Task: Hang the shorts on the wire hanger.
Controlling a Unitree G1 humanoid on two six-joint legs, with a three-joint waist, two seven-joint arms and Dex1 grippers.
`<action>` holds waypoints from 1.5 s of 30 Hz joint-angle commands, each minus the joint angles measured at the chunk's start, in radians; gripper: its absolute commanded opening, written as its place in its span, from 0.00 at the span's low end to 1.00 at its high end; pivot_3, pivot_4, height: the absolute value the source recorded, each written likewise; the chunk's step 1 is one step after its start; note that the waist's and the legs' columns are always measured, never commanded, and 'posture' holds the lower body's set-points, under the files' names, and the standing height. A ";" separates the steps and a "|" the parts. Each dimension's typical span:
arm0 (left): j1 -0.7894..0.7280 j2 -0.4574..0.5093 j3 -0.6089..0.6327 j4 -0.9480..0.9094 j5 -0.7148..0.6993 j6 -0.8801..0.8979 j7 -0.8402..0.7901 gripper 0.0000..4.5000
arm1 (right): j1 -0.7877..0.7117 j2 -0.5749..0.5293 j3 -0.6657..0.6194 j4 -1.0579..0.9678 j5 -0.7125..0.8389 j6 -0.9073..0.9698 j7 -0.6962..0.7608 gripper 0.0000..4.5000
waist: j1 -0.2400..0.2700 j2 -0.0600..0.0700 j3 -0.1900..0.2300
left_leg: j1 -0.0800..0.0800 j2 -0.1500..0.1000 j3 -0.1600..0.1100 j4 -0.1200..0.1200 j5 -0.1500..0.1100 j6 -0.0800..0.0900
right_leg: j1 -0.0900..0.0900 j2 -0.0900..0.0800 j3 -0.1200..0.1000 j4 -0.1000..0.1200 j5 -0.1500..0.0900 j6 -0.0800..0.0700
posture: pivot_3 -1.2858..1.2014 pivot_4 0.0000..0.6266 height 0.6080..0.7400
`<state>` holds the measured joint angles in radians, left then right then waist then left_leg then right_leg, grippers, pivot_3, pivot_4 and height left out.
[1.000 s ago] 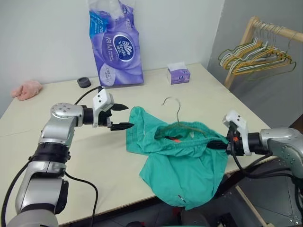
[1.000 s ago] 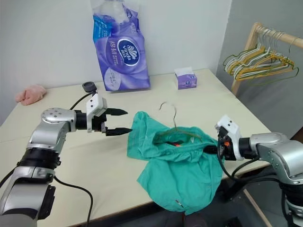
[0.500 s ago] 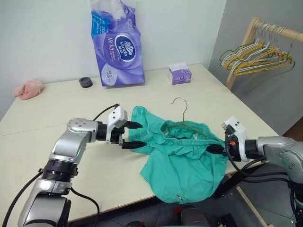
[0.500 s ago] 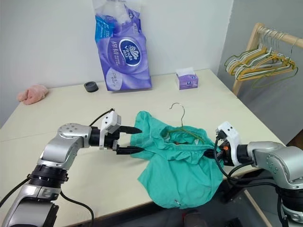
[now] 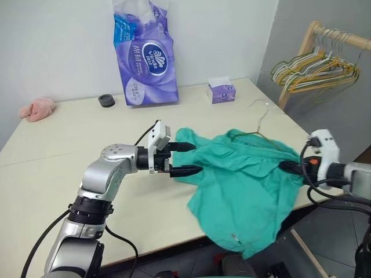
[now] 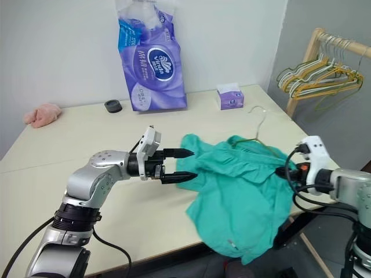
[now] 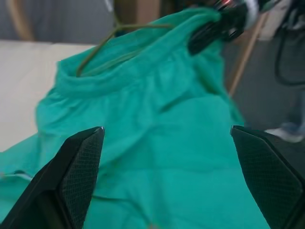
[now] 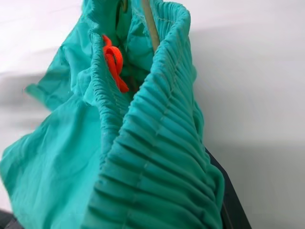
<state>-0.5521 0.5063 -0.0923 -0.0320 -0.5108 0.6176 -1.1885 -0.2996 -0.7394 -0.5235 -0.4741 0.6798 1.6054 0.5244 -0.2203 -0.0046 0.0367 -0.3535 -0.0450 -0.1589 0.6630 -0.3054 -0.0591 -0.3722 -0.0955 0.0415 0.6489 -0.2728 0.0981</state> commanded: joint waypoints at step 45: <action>-0.729 -0.643 -0.105 0.430 0.256 -0.101 0.583 1.00 | -0.394 -0.403 -0.006 0.657 -0.379 -0.354 -0.307 0.00 | -0.169 0.019 -0.006 | 0.009 -0.016 0.026 0.000 -0.014 0.023 | 0.011 -0.017 0.013 -0.006 -0.013 0.020 | 0.33 0.00 1.00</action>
<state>-1.2497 -0.1326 -0.2279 0.3987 -0.2615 0.5465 -0.6159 -0.6539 -1.1129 -0.5426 0.1683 0.3127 1.2901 0.2035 -0.3896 0.0148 0.0310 -0.3442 -0.0617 -0.1328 0.6636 -0.3189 -0.0356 -0.3600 -0.1137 0.0547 0.6430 -0.2870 0.1206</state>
